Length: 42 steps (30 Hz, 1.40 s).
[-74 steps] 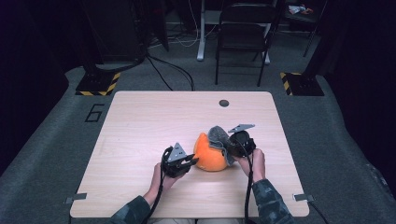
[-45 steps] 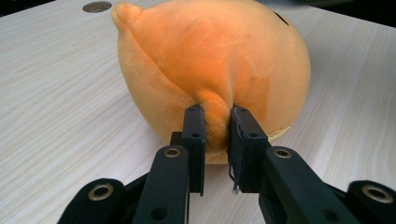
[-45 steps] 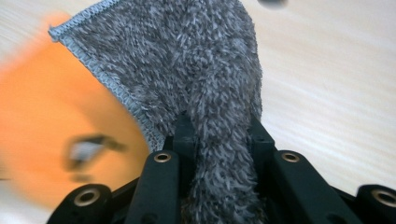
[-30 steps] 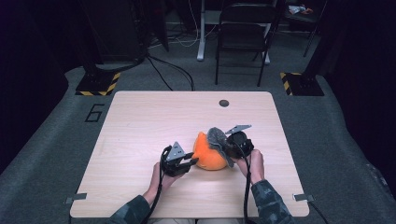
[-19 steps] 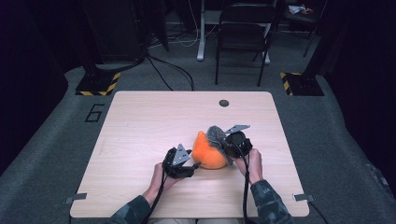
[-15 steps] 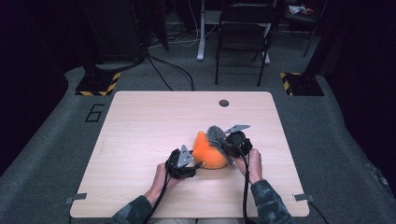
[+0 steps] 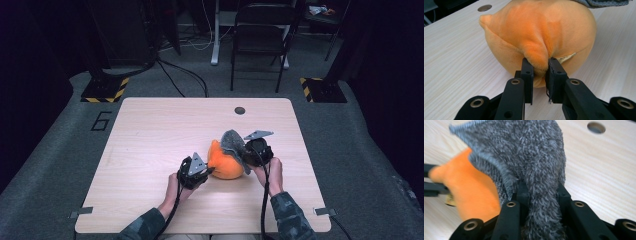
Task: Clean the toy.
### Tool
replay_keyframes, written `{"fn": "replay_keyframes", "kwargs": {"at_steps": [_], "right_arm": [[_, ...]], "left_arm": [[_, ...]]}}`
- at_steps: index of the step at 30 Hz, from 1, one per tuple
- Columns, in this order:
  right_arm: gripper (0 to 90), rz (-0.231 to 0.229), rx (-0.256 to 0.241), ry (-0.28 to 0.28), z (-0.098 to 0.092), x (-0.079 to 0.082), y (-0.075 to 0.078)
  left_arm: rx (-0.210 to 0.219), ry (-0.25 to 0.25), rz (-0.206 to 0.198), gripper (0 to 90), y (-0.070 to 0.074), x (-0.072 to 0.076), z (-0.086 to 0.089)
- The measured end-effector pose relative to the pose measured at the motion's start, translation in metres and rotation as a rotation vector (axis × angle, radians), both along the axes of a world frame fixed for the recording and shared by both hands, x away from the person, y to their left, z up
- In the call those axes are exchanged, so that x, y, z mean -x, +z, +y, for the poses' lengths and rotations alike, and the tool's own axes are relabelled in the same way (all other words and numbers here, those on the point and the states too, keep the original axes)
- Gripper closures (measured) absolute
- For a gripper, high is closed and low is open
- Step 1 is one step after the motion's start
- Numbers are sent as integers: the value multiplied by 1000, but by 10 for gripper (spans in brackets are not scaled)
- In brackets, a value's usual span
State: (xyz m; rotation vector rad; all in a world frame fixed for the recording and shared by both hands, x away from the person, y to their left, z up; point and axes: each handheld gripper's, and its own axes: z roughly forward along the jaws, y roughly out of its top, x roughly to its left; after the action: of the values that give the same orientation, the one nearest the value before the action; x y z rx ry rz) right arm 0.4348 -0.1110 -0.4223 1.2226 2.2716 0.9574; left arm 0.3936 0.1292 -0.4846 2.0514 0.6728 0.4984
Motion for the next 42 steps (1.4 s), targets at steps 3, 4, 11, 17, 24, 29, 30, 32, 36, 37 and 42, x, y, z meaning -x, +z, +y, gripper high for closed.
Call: {"fn": "replay_keyframes", "kwargs": {"at_steps": [3,4,11,17,24,29,30,32,36,37,42], "right_arm": [[722,-29,-24,29,4,7,14],[722,-47,-27,46,6,10,19],[720,-34,-5,119,40,22,15],[720,-41,62,119,40,15,2],[718,-13,75,87,31,10,-3],[715,16,73,59,19,4,-8],[715,21,72,51,17,3,-9],[714,33,72,45,12,0,-11],[714,61,68,18,3,-5,-15],[714,70,67,7,1,-6,-17],[714,108,72,-36,-11,-12,-27]], "left_arm": [[16,-4,12,779,5,2,0],[24,-2,15,779,7,2,0],[40,-10,38,777,12,5,-2],[28,-14,37,777,9,3,-2],[32,-20,47,774,6,2,0],[35,-20,47,772,5,1,1],[37,-20,47,772,5,1,1],[35,-22,47,772,5,1,1],[34,-23,45,771,5,1,1],[34,-23,46,771,5,1,1],[32,-25,42,769,4,1,2]]}}
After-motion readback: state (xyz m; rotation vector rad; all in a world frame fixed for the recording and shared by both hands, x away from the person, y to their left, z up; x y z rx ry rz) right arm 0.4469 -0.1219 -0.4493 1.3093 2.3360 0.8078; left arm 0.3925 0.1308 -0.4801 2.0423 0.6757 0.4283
